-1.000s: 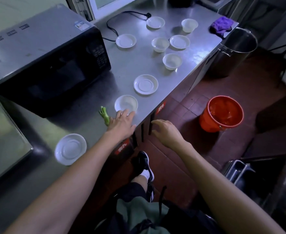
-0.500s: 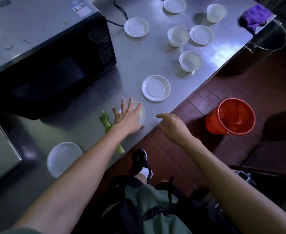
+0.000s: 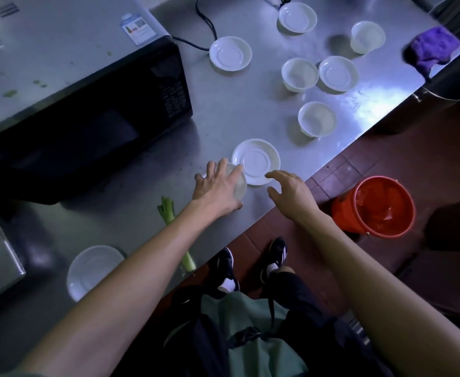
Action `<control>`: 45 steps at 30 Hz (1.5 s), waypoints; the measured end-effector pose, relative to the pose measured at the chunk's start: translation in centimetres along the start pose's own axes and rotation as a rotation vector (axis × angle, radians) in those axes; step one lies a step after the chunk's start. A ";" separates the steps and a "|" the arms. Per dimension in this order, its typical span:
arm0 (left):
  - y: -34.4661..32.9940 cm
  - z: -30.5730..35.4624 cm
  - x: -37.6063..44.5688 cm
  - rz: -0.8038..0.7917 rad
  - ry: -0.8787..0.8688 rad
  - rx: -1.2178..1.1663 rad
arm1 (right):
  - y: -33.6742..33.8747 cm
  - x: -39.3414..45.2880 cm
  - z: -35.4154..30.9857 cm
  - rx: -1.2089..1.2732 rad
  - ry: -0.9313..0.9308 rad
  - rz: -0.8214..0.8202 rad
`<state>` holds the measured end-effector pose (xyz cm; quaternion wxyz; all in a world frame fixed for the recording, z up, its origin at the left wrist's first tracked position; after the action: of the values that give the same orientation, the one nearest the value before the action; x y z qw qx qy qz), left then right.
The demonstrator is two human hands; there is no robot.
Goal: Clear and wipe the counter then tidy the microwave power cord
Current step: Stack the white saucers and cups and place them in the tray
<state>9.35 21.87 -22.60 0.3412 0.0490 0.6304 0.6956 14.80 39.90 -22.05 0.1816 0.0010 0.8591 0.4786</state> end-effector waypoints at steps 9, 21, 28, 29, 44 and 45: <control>3.1 2.2 6.4 0.025 0.069 -0.008 | 5.3 7.0 4.0 -0.117 -0.003 0.019; 6.5 8.4 17.1 -0.018 0.148 0.031 | 10.1 17.8 11.1 -0.351 0.049 -0.066; 5.7 9.3 19.4 -0.046 0.238 -0.007 | 9.6 21.6 11.5 -0.412 0.136 -0.192; 5.5 9.2 19.2 -0.044 0.255 -0.017 | 9.5 22.0 11.4 -0.425 0.149 -0.205; 3.9 4.0 7.2 0.068 0.599 -0.136 | 4.9 19.2 -0.5 -0.449 0.530 -0.234; 3.6 3.6 5.7 0.080 0.625 -0.142 | 4.4 18.4 -1.5 -0.452 0.561 -0.241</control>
<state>5.29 28.03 -20.71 0.1064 -0.1663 0.6519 0.7322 -3.59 44.29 -23.43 -0.0100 -0.2712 0.7422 0.6128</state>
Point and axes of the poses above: each hand's wrist, its own x-axis towards the middle knuckle, its own y-axis out of the back of the hand, z = x × y, the point moved 4 cm from there along x, towards the middle knuckle, and after that the axes turned 7 degrees about -y, right-handed, at the moved point
